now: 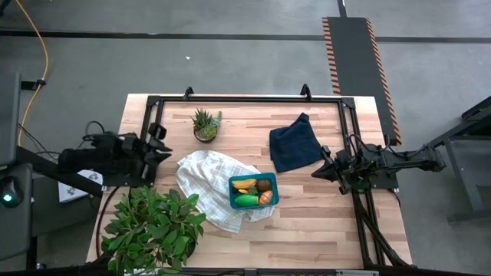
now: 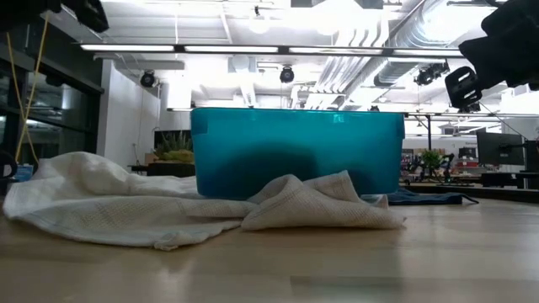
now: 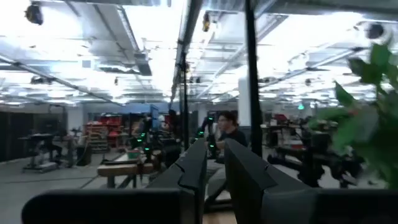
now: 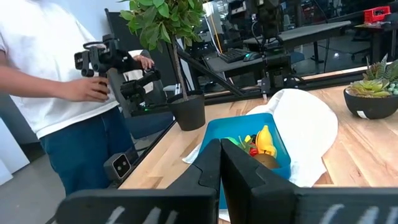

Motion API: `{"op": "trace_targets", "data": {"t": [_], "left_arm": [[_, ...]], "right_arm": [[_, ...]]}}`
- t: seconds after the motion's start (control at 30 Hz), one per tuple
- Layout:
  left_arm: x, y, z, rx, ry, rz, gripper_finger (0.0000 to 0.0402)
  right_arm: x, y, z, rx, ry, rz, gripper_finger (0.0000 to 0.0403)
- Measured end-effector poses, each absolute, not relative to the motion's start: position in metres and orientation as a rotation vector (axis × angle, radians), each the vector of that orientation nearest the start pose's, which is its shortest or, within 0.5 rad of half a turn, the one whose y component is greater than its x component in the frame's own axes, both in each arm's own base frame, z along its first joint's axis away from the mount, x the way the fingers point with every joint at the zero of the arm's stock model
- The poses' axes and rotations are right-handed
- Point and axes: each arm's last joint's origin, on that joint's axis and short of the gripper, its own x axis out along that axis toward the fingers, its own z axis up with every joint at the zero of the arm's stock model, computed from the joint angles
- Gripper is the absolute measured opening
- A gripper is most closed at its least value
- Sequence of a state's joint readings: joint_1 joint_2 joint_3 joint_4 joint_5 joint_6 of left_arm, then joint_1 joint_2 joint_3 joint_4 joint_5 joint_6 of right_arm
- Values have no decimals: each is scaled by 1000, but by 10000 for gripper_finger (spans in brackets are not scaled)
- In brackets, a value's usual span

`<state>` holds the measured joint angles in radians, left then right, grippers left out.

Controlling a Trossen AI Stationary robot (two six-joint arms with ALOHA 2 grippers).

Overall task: Pick and placing Produce into tupperware
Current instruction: Return to Home Position

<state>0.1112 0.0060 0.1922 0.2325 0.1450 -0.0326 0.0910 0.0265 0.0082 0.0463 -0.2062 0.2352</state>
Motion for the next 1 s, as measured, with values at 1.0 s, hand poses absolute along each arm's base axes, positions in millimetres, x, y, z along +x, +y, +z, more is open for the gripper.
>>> {"op": "trace_targets", "data": {"t": [1.0], "left_arm": [[96,6,180,44,-152,-55,46]], "right_arm": [[97,15,169,232,7,296,0]]}}
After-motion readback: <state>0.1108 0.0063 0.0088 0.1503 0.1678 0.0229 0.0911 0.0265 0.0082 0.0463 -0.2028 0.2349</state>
